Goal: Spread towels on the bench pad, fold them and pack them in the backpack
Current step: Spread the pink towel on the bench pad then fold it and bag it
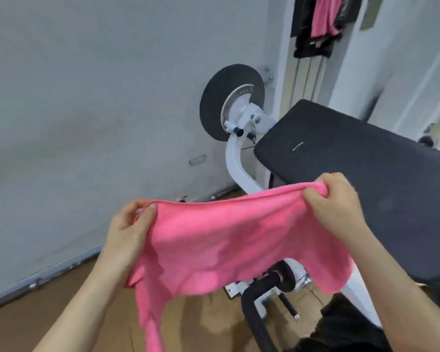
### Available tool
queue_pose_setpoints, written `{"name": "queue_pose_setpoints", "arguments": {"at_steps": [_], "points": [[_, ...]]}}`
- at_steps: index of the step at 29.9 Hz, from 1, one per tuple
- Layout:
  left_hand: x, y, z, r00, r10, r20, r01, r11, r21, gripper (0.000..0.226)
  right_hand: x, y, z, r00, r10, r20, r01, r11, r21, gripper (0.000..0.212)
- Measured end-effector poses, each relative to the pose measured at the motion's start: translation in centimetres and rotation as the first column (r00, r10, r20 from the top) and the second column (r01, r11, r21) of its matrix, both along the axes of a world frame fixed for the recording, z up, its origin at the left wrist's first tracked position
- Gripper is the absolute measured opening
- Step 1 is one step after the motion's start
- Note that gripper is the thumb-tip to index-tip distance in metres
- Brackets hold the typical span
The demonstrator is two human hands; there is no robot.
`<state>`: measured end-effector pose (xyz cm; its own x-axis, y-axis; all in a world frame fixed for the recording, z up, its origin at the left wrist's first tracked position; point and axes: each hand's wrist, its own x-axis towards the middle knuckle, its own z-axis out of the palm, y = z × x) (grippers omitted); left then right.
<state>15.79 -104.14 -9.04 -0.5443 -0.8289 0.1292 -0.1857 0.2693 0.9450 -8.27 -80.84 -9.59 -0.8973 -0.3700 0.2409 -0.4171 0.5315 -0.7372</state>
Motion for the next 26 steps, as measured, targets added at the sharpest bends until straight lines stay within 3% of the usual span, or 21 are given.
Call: {"name": "queue_pose_setpoints", "arguments": {"at_steps": [2, 4, 7, 12, 14, 19, 26], "points": [[-1.8, -1.9, -1.2, 0.977, -0.183, 0.109, 0.186, 0.983, -0.010, 0.031, -0.4, 0.5, 0.5, 0.992, -0.069, 0.104, 0.069, 0.998, 0.003, 0.019], [-4.0, -3.9, -2.0, 0.950, -0.267, 0.161, 0.277, 0.960, -0.044, 0.038, -0.7, 1.9, 0.6, 0.976, -0.145, 0.163, 0.145, 0.989, 0.011, 0.004], [-8.8, -5.6, -1.7, 0.894, -0.363, 0.262, 0.421, 0.881, -0.217, 0.016, -1.3, 4.9, 0.1, 0.942, -0.267, 0.202, 0.262, 0.964, 0.052, 0.003], [-18.5, -6.8, -2.7, 0.758, -0.495, 0.425, 0.644, 0.668, -0.373, 0.047, -4.0, 9.5, -1.8, 0.869, -0.469, 0.159, 0.451, 0.882, 0.139, 0.004], [-23.5, -7.0, -3.8, 0.746, -0.478, 0.464, 0.661, 0.618, -0.426, 0.057, -6.4, 10.6, -3.1, 0.833, -0.540, 0.120, 0.522, 0.839, 0.153, 0.006], [-34.8, -6.1, -6.3, 0.778, -0.429, 0.459, 0.609, 0.695, -0.382, 0.037, -13.2, 11.3, -5.5, 0.748, -0.663, 0.040, 0.643, 0.738, 0.204, 0.016], [-48.2, -4.7, -5.1, 0.817, -0.447, 0.365, 0.573, 0.703, -0.421, 0.043, -19.6, 11.8, -5.0, 0.690, -0.719, -0.081, 0.706, 0.643, 0.297, 0.021]]}}
